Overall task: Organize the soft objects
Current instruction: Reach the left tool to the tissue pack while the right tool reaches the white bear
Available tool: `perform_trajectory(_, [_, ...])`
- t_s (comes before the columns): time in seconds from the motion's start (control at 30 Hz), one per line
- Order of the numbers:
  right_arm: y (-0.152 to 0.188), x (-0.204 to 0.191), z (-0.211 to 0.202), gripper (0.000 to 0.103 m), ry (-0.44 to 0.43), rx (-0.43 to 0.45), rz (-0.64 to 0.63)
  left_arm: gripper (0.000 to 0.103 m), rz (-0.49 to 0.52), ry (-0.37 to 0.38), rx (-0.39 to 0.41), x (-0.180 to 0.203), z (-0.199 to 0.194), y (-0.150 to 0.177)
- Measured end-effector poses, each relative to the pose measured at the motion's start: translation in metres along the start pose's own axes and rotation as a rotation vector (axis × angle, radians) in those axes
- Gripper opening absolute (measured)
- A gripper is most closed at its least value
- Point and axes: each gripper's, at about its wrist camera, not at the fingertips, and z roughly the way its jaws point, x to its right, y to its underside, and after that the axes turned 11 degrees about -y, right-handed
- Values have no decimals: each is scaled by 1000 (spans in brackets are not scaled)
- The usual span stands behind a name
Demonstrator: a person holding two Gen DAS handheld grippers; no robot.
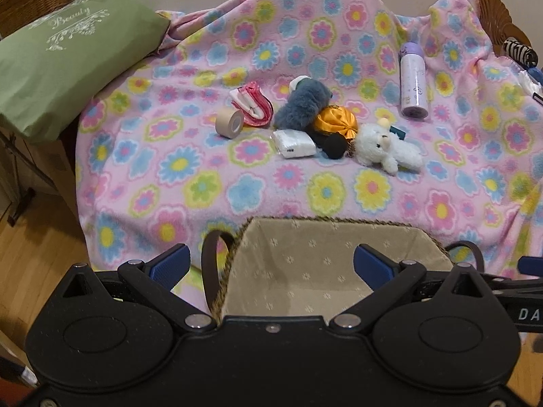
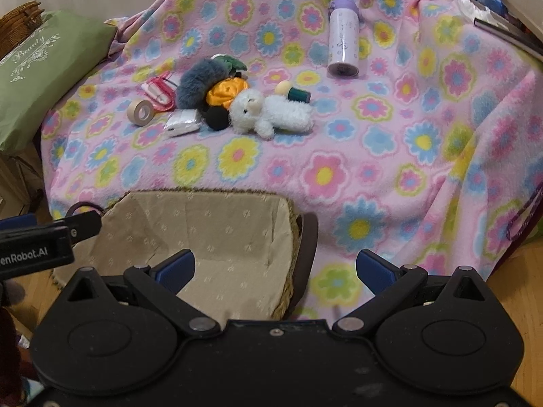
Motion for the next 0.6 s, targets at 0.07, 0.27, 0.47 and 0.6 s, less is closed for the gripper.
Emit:
perform_trajectory(0.07, [-8, 3, 3, 102, -7, 7, -1, 99, 11, -1, 2, 0, 6, -8])
perform_trajectory(0.27, [-36, 11, 18, 102, -21, 13, 5, 99, 32, -10, 6, 1, 25, -30])
perform_trajectory(0.47, [-62, 18, 43, 101, -27, -6, 10, 99, 47, -8, -36, 4, 57, -51])
perform_trajectory(0.6, [-77, 22, 62, 99, -30, -25, 15, 99, 65, -2, -57, 9, 77, -63])
